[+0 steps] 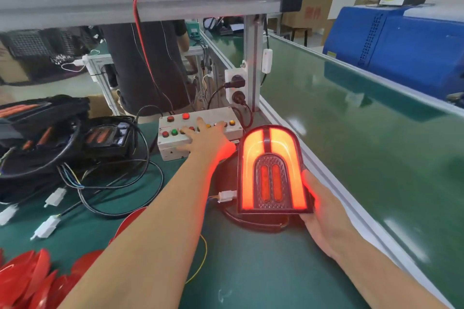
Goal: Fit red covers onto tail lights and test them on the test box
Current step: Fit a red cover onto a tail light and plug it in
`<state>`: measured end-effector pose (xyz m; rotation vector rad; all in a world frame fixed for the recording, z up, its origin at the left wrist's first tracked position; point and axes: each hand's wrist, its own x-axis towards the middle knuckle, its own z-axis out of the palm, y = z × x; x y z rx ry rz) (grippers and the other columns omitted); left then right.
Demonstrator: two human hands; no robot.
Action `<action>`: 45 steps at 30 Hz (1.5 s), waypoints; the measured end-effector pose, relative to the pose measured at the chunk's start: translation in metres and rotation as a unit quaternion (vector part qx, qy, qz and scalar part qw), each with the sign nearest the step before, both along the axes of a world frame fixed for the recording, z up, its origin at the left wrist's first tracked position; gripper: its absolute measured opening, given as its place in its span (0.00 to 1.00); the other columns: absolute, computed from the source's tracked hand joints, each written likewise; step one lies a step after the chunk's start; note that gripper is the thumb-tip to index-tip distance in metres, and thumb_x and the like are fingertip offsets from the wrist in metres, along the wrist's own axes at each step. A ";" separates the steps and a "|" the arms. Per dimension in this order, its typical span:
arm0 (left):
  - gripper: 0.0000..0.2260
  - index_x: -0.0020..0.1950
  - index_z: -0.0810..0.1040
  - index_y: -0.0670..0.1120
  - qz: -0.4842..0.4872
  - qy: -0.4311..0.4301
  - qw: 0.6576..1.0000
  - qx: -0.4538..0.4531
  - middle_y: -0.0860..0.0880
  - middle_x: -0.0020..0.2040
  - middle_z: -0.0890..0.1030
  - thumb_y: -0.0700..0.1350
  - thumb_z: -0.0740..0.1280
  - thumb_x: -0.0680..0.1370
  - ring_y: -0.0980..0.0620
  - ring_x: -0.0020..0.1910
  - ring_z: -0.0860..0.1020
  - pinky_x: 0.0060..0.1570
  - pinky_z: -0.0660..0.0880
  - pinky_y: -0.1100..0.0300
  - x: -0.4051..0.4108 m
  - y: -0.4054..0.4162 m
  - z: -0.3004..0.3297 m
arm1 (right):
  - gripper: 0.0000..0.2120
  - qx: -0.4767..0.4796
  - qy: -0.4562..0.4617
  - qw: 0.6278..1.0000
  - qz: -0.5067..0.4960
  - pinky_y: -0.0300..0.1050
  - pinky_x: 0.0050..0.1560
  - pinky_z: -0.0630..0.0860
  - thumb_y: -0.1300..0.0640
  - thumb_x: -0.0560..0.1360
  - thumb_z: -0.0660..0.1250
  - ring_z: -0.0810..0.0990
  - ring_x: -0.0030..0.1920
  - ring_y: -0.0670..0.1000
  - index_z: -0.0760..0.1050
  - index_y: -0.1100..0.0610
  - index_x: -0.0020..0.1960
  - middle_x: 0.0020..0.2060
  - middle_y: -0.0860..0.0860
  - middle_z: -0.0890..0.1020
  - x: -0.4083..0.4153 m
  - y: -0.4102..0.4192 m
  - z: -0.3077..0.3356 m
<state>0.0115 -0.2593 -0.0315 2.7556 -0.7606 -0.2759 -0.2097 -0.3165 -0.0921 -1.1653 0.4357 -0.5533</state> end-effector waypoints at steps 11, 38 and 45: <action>0.34 0.75 0.53 0.63 -0.001 0.004 1.000 0.003 0.46 0.78 0.41 0.41 0.60 0.74 0.32 0.73 0.38 0.64 0.50 0.25 -0.002 0.004 -0.001 | 0.19 0.046 -0.012 0.999 -0.012 0.50 0.54 0.75 0.44 0.74 0.60 0.82 0.57 0.53 0.82 0.51 0.57 0.56 0.54 0.84 -0.002 -0.002 -0.001; 0.23 0.69 0.71 0.55 -0.108 -0.292 0.938 0.156 0.43 0.76 0.55 0.47 0.60 0.74 0.37 0.75 0.47 0.65 0.38 0.27 0.012 -0.004 -0.002 | 0.17 0.035 0.011 0.999 -0.006 0.45 0.50 0.76 0.43 0.72 0.62 0.83 0.55 0.51 0.83 0.48 0.54 0.54 0.52 0.84 -0.001 0.000 0.004; 0.23 0.69 0.70 0.54 -0.112 -0.296 0.936 0.151 0.42 0.76 0.56 0.48 0.62 0.74 0.37 0.75 0.49 0.68 0.43 0.29 0.010 -0.001 -0.004 | 0.16 0.035 0.026 0.999 0.006 0.49 0.55 0.73 0.44 0.73 0.62 0.84 0.53 0.49 0.84 0.48 0.53 0.52 0.52 0.85 -0.001 -0.001 0.009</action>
